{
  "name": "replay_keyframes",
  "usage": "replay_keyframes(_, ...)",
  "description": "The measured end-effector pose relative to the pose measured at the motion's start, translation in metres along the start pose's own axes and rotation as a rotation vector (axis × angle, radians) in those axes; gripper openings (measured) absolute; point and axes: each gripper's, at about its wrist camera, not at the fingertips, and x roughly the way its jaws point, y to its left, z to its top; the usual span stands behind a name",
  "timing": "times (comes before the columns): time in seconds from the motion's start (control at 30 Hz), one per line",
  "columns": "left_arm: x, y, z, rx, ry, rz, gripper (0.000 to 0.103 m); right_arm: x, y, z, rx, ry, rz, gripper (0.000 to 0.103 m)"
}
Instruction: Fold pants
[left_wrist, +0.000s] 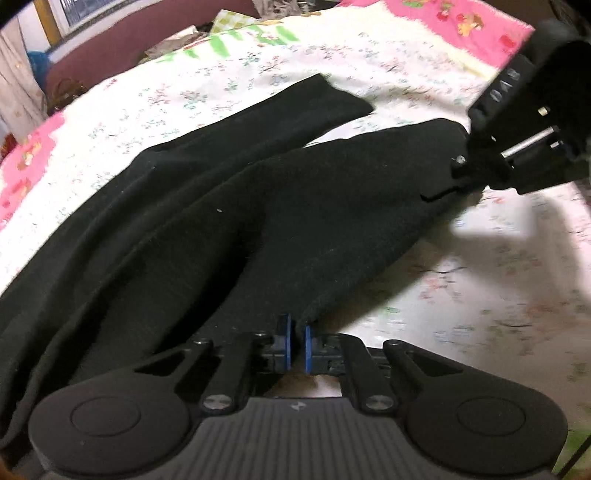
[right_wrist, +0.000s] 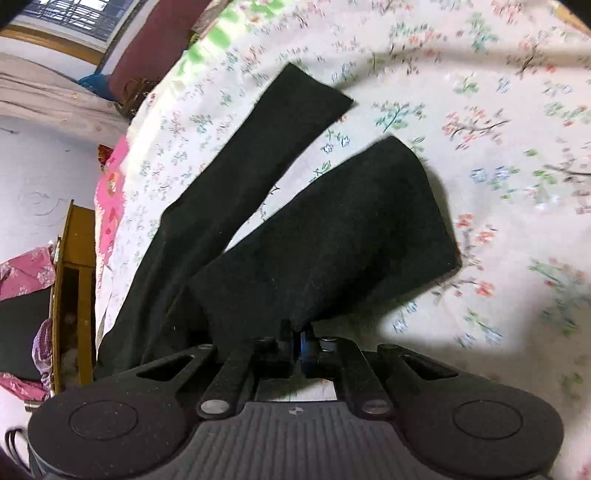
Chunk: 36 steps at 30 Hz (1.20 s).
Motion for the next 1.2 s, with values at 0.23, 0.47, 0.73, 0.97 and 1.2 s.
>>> replay_keyframes(0.23,-0.028,-0.027,-0.024,0.022,0.047,-0.101,0.018,-0.024,-0.015,-0.03,-0.025,0.041,-0.151,0.0)
replay_keyframes(0.47,-0.029,-0.042,-0.048,0.143,0.036,-0.061,0.032,0.003,-0.026,-0.025,-0.136,-0.025,-0.401,0.0)
replay_keyframes(0.73,-0.07,0.042,-0.056,-0.038,-0.005,0.116,0.035,0.011,0.059,-0.033,-0.619,-0.166,-0.362,0.015)
replay_keyframes(0.97,-0.026,0.095,-0.103,-0.223,0.198,0.23,0.036,0.125,0.073,-0.018,-0.632,0.093,-0.183,0.002)
replay_keyframes(1.2,-0.075,0.103,-0.132,-0.177,0.142,0.17,0.037,0.135,0.134,-0.001,-0.796,-0.091,-0.378,0.008)
